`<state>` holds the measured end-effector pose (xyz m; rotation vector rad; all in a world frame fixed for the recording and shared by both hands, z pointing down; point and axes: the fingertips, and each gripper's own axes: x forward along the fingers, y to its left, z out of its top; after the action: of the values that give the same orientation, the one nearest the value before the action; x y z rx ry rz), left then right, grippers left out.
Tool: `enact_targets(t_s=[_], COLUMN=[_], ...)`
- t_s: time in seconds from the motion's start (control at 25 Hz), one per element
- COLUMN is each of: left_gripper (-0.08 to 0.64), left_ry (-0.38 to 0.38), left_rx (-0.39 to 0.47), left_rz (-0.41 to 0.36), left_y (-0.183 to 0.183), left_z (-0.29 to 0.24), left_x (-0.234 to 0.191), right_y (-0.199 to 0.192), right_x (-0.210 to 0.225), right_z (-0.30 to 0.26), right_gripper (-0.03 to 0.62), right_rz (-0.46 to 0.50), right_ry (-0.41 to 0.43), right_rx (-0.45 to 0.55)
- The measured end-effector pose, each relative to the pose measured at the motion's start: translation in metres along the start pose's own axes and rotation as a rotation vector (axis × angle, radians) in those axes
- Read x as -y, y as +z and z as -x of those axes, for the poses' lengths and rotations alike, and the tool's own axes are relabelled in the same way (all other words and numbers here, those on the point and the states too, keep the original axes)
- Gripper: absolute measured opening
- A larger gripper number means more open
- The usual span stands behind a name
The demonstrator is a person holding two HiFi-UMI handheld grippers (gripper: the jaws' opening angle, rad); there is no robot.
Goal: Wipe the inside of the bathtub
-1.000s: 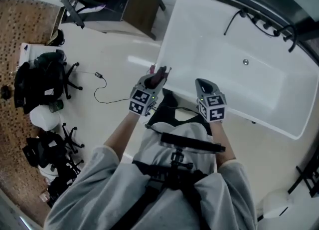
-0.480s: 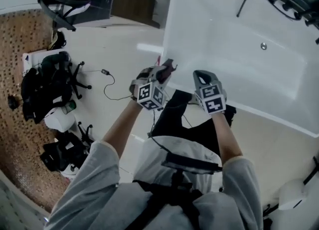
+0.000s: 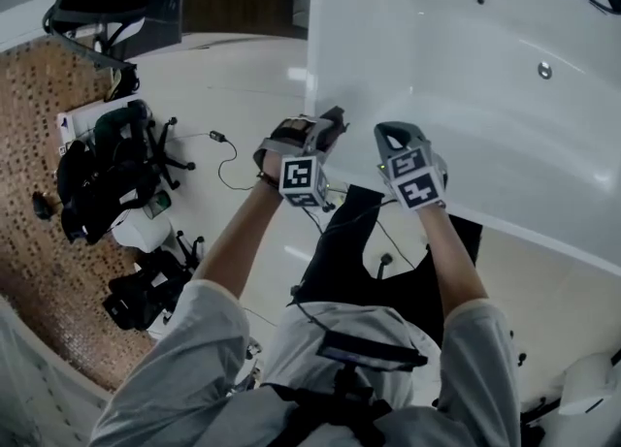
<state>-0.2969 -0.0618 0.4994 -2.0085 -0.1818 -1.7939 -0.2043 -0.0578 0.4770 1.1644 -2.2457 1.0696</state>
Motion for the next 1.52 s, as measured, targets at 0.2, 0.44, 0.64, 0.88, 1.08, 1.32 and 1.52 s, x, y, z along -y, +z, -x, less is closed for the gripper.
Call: enact_targets(t_s=[0.2,0.44,0.64,0.88,1.08,1.32,1.52], left_gripper=[0.100,0.100,0.100,0.098,0.098,0.098,0.098], left_ry=[-0.101,-0.160,-0.258,-0.283,-0.246,-0.239,-0.332], left_rx=[-0.131,-0.175,-0.285,-0.323,-0.321,-0.366,-0.372], left_rz=[-0.162,-0.211,-0.231,-0.215,-0.193,-0.191,-0.195], left_y=[-0.018,-0.020,-0.044,-0.057,-0.055,-0.051,-0.050], left_z=[-0.035,-0.059,-0.071,-0.085,-0.104,-0.115,-0.107], left_x=[0.009,0.010,0.017,-0.003,-0.037,-0.059,0.000], right_y=[-0.013,-0.020,-0.026,-0.023,-0.018,-0.026,-0.030], right_x=[0.001,0.010,0.025,0.043,0.061,0.094,0.103], right_z=[-0.026,-0.036,-0.041,-0.049,-0.054,-0.054,-0.048], right_gripper=[0.005,0.005,0.005,0.006,0.006,0.005,0.005], right_rz=[-0.007,-0.015,-0.010,0.015,0.034,0.007,-0.011], right_ry=[0.041,0.041,0.019,-0.017,-0.052,-0.126,-0.135], right_rx=[-0.003,0.013,0.017,0.022,0.025,0.019,0.019])
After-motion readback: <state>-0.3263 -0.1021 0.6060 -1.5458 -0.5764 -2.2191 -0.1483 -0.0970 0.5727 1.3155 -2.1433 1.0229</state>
